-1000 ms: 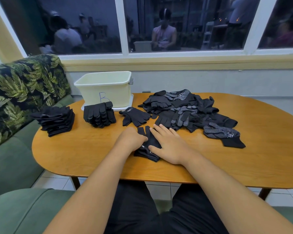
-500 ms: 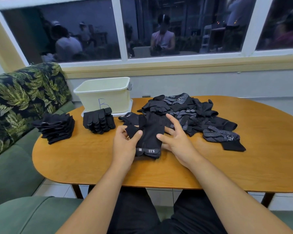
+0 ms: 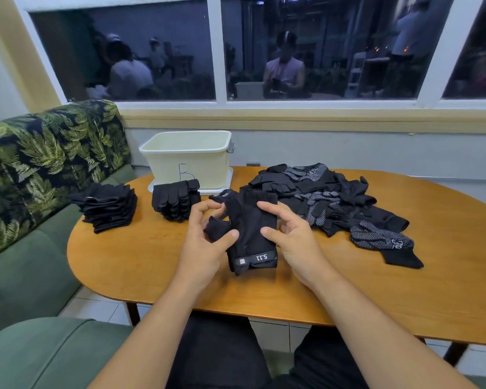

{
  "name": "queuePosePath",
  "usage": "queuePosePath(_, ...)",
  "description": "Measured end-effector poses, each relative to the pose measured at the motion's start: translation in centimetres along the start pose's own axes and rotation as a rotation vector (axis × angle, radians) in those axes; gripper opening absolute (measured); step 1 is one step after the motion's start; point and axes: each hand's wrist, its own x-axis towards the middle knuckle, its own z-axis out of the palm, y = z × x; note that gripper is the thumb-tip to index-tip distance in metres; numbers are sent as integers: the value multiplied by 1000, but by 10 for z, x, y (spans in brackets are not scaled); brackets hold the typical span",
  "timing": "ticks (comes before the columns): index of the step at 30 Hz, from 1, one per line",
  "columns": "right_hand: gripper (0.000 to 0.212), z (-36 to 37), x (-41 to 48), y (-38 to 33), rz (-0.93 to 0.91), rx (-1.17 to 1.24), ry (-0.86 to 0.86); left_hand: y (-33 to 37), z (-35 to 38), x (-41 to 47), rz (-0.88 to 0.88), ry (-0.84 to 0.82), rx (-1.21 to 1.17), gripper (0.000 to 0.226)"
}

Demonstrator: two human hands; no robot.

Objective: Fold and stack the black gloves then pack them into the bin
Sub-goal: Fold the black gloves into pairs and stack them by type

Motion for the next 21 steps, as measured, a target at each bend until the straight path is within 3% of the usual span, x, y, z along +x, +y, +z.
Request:
queuePosePath(10, 56, 69, 27, -12, -37, 13, -164, 22, -72, -16, 148, -28, 124, 53)
queuePosePath(21, 50, 160, 61, -21, 20, 126, -342, 42, -153, -13, 51, 164, 106, 64)
